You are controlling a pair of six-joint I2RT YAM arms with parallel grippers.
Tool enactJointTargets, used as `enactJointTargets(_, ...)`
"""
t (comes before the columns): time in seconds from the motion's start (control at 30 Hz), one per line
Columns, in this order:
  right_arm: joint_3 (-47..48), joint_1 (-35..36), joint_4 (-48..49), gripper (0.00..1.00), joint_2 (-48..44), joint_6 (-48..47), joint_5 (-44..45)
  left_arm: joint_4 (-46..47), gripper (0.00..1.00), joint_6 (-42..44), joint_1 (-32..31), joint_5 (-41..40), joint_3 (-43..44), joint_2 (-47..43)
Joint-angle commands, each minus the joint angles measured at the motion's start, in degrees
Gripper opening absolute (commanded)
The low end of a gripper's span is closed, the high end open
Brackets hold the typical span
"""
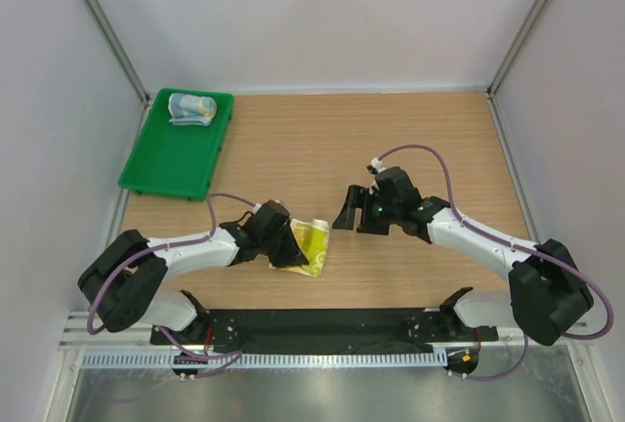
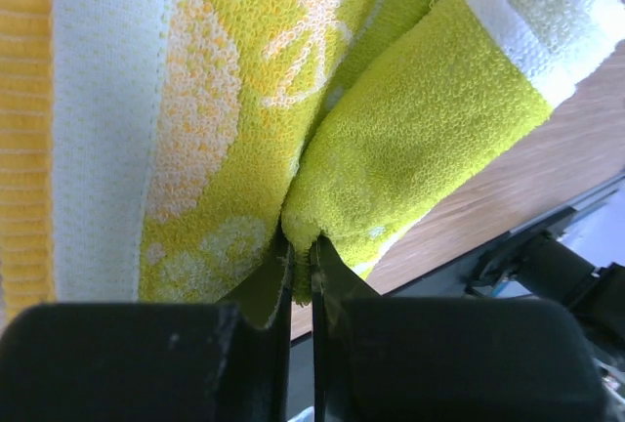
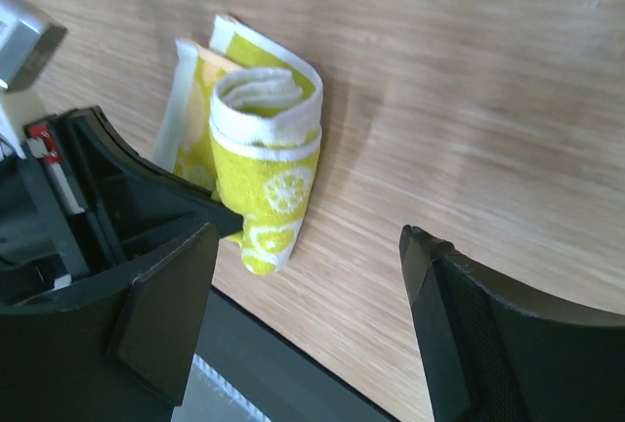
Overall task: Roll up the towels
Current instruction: Roll the towel
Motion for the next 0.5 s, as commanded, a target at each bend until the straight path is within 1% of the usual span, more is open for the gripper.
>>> enactJointTargets(0.0,-2.77,0.21,7.00,0.82,-1.05,1.80,-4.89,4.25,0.00,-3.50,0.43,3.69,-1.16,-0.71)
enactJointTargets(0.17,-6.99,0.83,13.60,0.78,0.35,3.82,-8.50,4.43,0.00,-4.90,0.87,3.95,-1.86,0.78)
enactJointTargets(0.2,-7.52,1.44,17.00,0.76,0.88,3.91,-8.94,4.34,0.00,-5.17,0.95,3.95,-1.77,1.05)
enactJointTargets(0.27,-8.66,1.79,19.30,0.75,1.93,3.82,-9.47,3.55,0.00,-5.35,1.22,3.78,-1.86,1.57)
enactJointTargets(0.47,-9.63,3.46,26.25,0.72,8.69,3.21,-10.00,2.93,0.00,-5.08,1.31,3.60,-1.77,2.63)
